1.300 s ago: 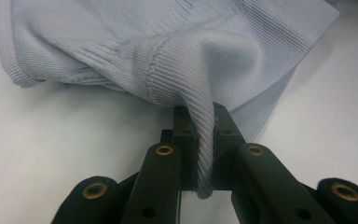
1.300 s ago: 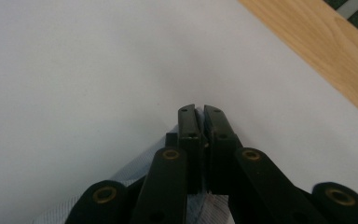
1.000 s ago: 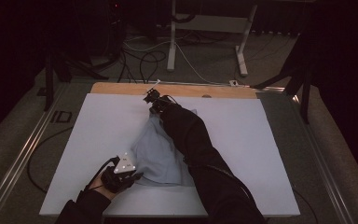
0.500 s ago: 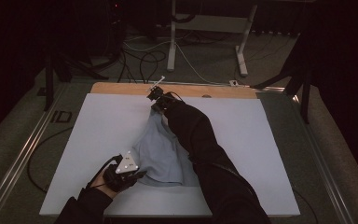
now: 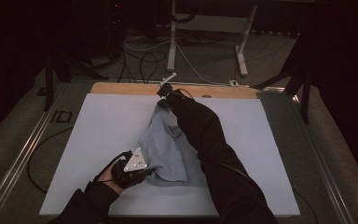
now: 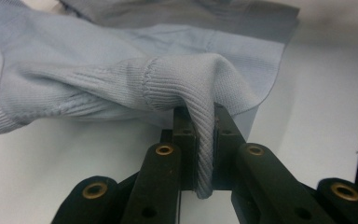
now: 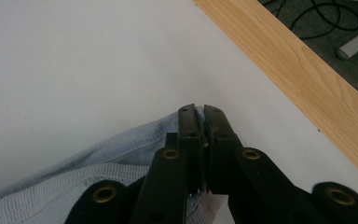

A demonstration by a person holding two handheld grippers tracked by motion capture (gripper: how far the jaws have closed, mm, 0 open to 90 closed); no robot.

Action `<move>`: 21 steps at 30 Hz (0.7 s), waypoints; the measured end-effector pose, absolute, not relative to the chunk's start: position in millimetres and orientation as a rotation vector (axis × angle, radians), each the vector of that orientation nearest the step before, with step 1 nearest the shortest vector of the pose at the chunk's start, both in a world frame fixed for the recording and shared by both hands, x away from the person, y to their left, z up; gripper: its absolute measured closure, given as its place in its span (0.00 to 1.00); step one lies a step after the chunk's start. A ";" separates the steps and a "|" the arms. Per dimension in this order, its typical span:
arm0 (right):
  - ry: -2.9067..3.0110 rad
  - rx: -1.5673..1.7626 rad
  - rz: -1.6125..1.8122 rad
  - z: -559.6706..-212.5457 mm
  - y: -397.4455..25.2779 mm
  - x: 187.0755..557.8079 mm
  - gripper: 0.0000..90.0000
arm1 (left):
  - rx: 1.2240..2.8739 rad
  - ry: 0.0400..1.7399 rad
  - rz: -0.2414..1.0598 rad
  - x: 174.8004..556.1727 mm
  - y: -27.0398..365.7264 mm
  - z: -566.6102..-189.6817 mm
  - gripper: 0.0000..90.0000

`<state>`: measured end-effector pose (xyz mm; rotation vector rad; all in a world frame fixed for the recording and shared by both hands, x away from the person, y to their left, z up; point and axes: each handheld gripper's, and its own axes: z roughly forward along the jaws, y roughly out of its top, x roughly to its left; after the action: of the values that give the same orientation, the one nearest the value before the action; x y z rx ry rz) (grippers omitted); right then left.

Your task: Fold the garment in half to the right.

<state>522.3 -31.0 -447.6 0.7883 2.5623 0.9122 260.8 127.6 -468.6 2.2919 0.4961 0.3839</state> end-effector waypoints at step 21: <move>2.504 0.810 0.978 -426.3 -78.8 515.1 0.97 | 2.332 0.300 0.365 269.7 85.2 -448.3 0.94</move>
<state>515.1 -78.8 -426.3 0.8097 2.5039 0.9784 269.7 85.2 -448.3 2.3323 0.3004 0.3652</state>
